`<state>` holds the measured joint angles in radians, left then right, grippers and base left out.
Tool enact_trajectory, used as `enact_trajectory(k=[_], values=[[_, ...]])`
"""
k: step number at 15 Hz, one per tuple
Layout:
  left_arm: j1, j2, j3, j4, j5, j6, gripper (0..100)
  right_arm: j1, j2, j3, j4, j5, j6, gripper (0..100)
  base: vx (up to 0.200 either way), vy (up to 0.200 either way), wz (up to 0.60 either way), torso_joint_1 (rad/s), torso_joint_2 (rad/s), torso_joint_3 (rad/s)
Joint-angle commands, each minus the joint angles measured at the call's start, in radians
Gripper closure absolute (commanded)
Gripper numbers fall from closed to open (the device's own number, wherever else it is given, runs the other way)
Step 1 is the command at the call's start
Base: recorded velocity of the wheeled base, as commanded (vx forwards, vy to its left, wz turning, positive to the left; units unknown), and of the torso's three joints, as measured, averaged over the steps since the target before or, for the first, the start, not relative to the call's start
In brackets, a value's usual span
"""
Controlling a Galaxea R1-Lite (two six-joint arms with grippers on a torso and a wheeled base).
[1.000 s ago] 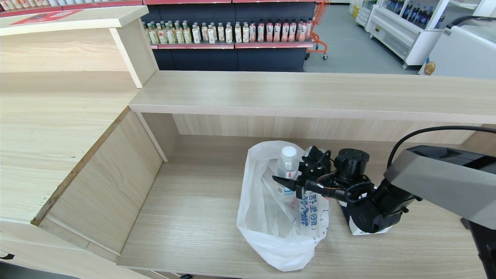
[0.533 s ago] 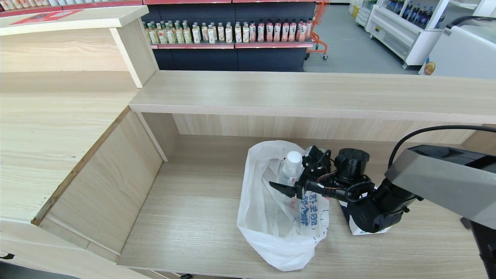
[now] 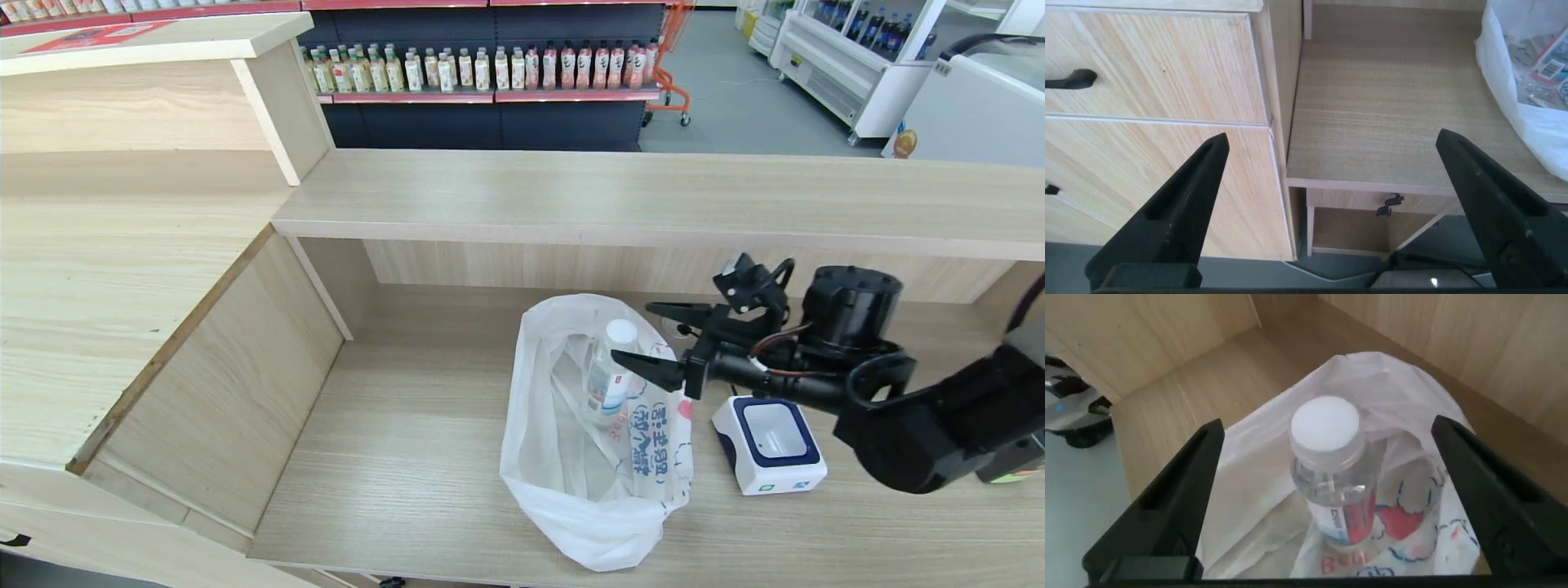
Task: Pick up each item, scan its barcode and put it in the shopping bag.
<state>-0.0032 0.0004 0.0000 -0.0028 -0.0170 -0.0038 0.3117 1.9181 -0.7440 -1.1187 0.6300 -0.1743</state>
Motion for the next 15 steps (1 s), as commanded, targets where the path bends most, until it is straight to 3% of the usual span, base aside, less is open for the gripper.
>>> enact_trajectory(k=[1,2,3,4,5,9,15], values=[[0.000,0.001,0.000,0.000,0.000,-0.001,0,-0.098,-0.274,0.104,0.120,-0.075,0.044,0,0.000,0.000,0.00,0.000,0.00,0.000],[0.000,0.001,0.000,0.000,0.000,-0.001,0,-0.164,-0.367,0.132,0.234,-0.115,0.045,0,0.000,0.000,0.00,0.000,0.00,0.000],[0.000,0.001,0.000,0.000,0.000,-0.001,0,-0.169,-0.373,0.134,0.241,-0.116,0.045,0,0.000,0.000,0.00,0.000,0.00,0.000],[0.000,0.001,0.000,0.000,0.000,-0.001,0,-0.299,-0.504,0.157,0.444,-0.133,0.039,0,0.000,0.000,0.00,0.000,0.00,0.000],[0.000,0.001,0.000,0.000,0.000,-0.001,0,-0.370,-0.539,0.180,0.501,-0.145,0.036,0,0.000,0.000,0.00,0.000,0.00,0.000],[0.000,0.001,0.000,0.000,0.000,-0.001,0,-0.560,-0.587,0.293,0.510,-0.174,0.041,0,0.000,0.000,0.00,0.000,0.00,0.000],[0.000,0.001,0.000,0.000,0.000,-0.007,0,-0.606,-0.565,0.318,0.511,-0.173,0.044,0,0.000,0.000,0.00,0.000,0.00,0.000]])
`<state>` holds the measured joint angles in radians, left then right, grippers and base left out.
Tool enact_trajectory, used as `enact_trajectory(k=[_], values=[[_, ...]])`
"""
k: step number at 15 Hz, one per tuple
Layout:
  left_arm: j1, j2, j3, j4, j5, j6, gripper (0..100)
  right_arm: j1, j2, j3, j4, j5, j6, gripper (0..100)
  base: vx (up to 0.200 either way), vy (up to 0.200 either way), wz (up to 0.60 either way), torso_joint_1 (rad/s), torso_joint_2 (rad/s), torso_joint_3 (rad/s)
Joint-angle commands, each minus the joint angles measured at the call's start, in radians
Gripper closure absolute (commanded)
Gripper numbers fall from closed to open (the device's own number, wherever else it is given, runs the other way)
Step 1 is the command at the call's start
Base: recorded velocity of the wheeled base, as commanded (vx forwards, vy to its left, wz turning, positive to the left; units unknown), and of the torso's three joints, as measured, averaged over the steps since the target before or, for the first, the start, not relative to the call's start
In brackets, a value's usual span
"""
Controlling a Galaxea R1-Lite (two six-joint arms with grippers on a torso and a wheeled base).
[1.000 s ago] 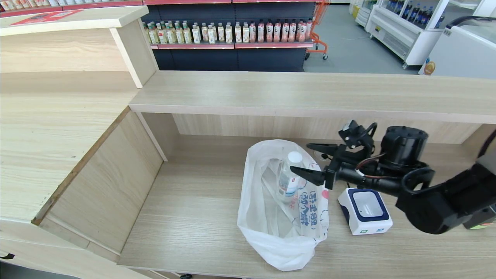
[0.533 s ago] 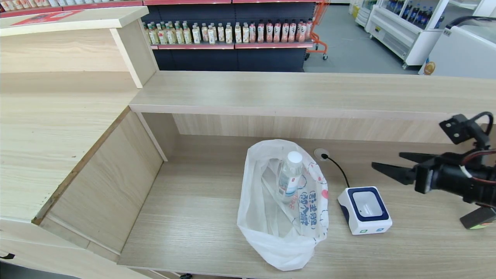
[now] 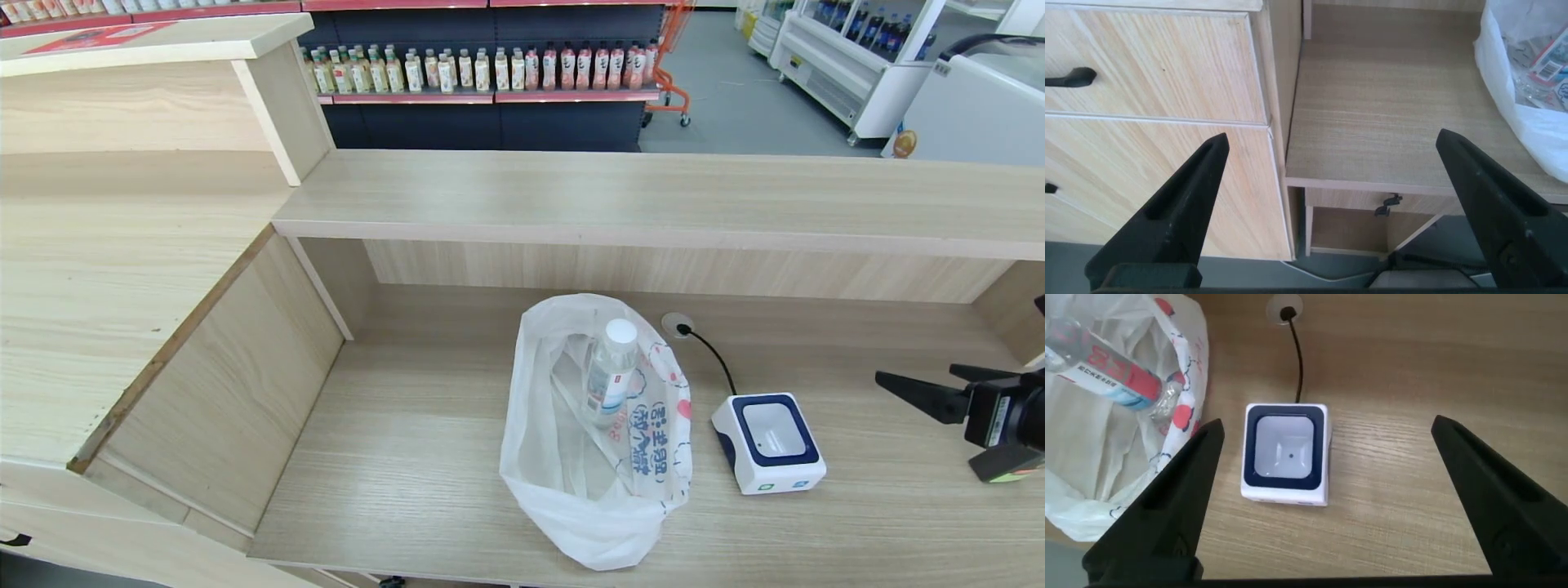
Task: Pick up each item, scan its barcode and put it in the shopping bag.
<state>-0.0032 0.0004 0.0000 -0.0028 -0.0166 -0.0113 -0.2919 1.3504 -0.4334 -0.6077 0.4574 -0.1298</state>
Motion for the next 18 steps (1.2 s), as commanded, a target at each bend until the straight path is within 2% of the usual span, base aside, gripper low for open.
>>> enact_trajectory(k=[1,3,12,15,18], values=[[0.000,0.001,0.000,0.000,0.000,0.002,0,-0.003,0.003,0.019,-0.001,0.000,-0.002,0,0.000,0.000,0.00,0.000,0.00,0.000],[0.000,0.001,0.000,0.000,0.000,0.001,0,-0.001,0.003,0.032,-0.003,0.000,-0.004,0,0.000,0.000,0.00,0.000,0.00,0.000],[0.000,0.001,0.000,0.000,0.001,0.005,0,-0.004,0.036,0.010,-0.003,-0.008,-0.008,0,-0.200,-0.200,0.00,0.000,0.00,0.003],[0.000,0.001,0.000,0.000,0.000,0.008,0,-0.076,0.124,-0.050,-0.006,-0.059,-0.105,0,-0.200,-0.200,0.00,0.005,0.00,0.004],[0.000,0.001,0.000,0.000,0.000,0.011,0,-0.108,0.227,-0.123,-0.064,-0.062,-0.122,0,0.000,-0.200,0.00,-0.001,0.00,0.001]])
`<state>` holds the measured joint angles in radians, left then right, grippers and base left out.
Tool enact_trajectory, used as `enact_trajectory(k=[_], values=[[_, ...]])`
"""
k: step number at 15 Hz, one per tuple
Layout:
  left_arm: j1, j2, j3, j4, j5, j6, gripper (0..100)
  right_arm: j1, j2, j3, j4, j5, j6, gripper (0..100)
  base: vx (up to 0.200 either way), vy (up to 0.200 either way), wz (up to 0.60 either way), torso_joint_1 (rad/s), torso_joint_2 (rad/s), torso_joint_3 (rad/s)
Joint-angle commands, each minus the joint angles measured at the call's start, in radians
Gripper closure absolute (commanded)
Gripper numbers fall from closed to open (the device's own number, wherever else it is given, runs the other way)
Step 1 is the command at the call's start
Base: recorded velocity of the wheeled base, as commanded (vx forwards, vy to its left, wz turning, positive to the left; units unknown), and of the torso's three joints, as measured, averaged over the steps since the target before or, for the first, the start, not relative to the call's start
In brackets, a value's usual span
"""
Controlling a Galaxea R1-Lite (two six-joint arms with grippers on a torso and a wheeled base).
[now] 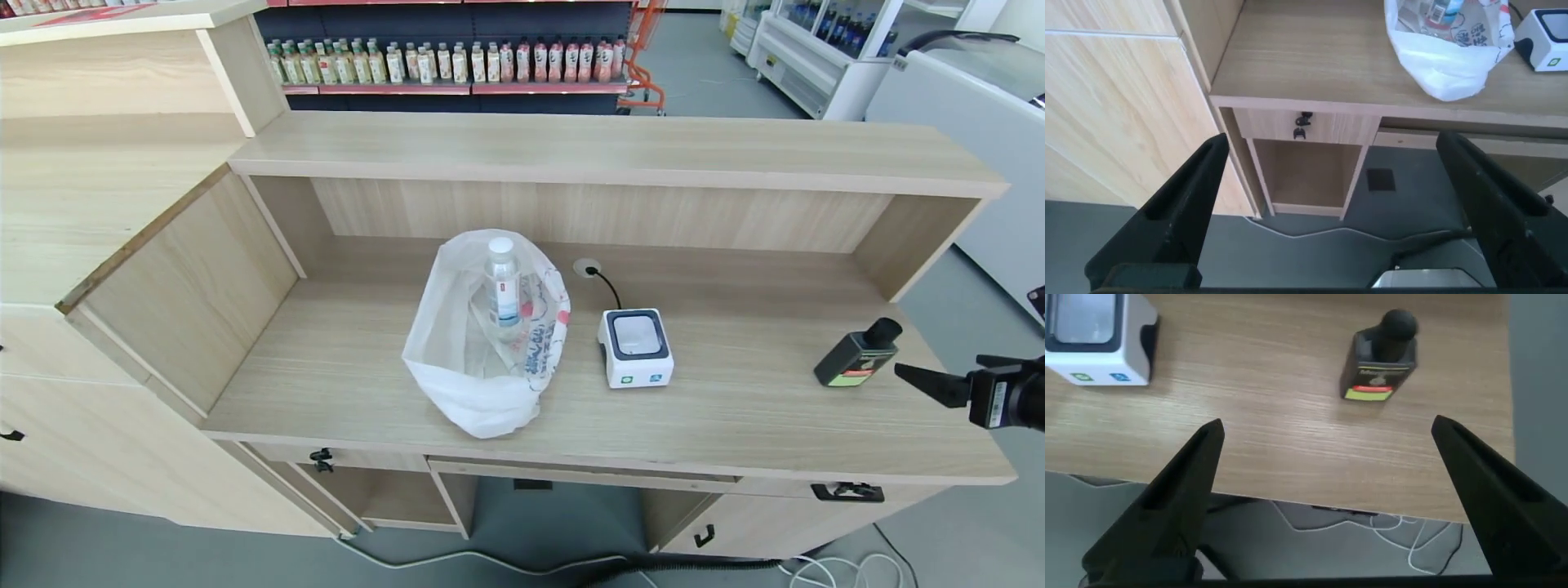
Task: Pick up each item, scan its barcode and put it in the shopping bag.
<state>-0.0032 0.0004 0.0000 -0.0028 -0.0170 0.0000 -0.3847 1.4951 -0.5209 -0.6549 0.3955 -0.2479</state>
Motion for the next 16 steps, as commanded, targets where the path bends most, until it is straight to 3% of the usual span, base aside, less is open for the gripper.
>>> enact_trajectory(k=[1,6,9,16], values=[[0.000,0.003,0.000,0.000,0.000,0.000,0,-0.017,0.102,-0.048,-0.038,0.003,-0.002,0,0.000,-0.200,0.00,-0.007,0.00,0.007],[0.000,0.001,0.000,0.000,0.000,-0.005,0,-0.029,0.146,-0.077,-0.049,-0.004,-0.016,0,0.000,-0.200,0.00,0.007,0.00,0.002],[0.000,0.001,0.000,0.000,0.000,-0.002,0,-0.108,0.200,-0.079,-0.051,0.003,-0.186,0,0.000,0.000,0.00,0.000,0.00,0.000],[0.000,0.001,0.000,0.000,-0.001,0.000,0,-0.122,0.301,-0.116,-0.049,0.002,-0.353,0,0.200,0.000,0.00,0.004,0.00,0.001]])
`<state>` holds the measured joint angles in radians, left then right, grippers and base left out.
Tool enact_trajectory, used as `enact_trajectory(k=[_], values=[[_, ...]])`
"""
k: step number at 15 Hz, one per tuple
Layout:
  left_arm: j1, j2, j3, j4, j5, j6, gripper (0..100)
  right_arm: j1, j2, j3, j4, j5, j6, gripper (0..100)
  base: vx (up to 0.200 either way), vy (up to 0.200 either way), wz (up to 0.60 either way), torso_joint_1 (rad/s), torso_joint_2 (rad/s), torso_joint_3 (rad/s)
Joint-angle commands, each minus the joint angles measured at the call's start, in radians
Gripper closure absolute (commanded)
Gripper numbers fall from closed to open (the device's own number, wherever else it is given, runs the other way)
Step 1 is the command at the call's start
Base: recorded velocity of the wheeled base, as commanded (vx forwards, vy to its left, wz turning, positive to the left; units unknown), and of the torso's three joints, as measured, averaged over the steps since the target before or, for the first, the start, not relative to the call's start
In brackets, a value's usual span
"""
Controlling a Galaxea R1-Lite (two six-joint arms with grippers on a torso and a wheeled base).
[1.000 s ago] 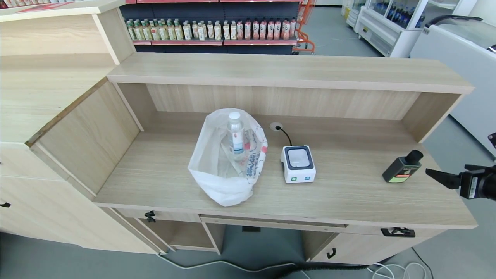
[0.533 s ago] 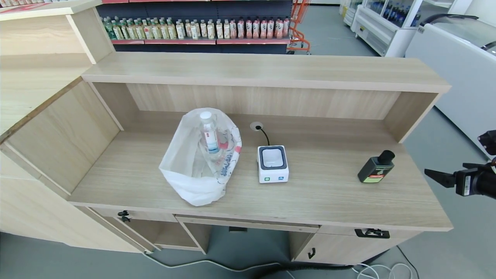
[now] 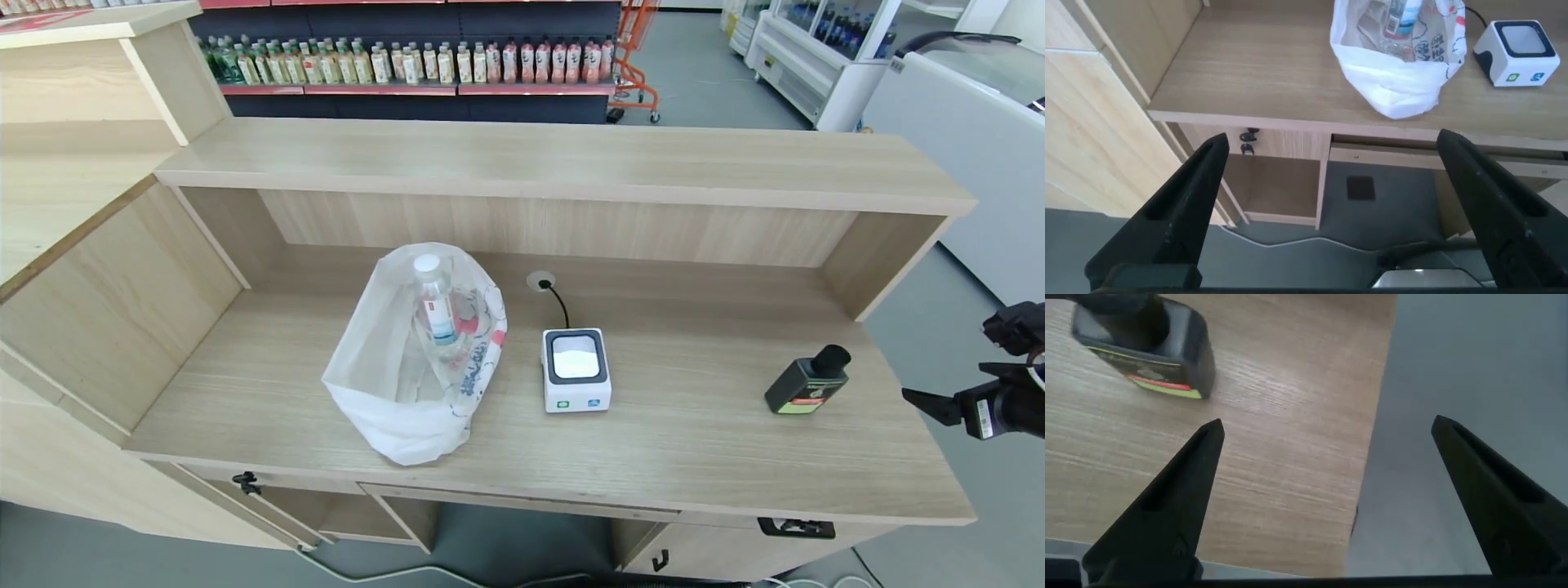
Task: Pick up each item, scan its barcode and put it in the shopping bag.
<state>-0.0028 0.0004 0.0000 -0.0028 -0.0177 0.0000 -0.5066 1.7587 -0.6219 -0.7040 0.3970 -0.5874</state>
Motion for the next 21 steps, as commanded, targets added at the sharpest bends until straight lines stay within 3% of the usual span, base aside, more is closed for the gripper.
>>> enact_trajectory(k=[1,4,7,14,21], values=[[0.000,0.001,0.000,0.000,-0.001,0.000,0,0.003,0.058,-0.032,0.001,0.002,-0.058,0,0.200,0.000,0.00,0.017,0.00,0.002],[0.000,0.001,0.000,0.000,0.001,-0.003,0,0.053,0.058,-0.005,0.018,0.016,-0.109,0,0.200,0.000,0.00,0.009,0.00,0.001],[0.000,0.001,0.000,0.000,0.001,0.000,0,0.103,0.016,0.048,0.018,0.034,-0.111,0,0.000,0.000,0.00,0.000,0.00,0.000],[0.000,0.001,0.000,0.000,0.001,-0.002,0,0.120,-0.028,0.110,0.017,0.034,-0.153,0,0.000,-0.171,0.00,-0.003,0.00,0.003],[0.000,0.001,0.000,0.000,0.001,-0.002,0,0.152,-0.117,0.179,0.034,0.048,-0.155,0,0.000,0.000,0.00,0.000,0.00,0.000]])
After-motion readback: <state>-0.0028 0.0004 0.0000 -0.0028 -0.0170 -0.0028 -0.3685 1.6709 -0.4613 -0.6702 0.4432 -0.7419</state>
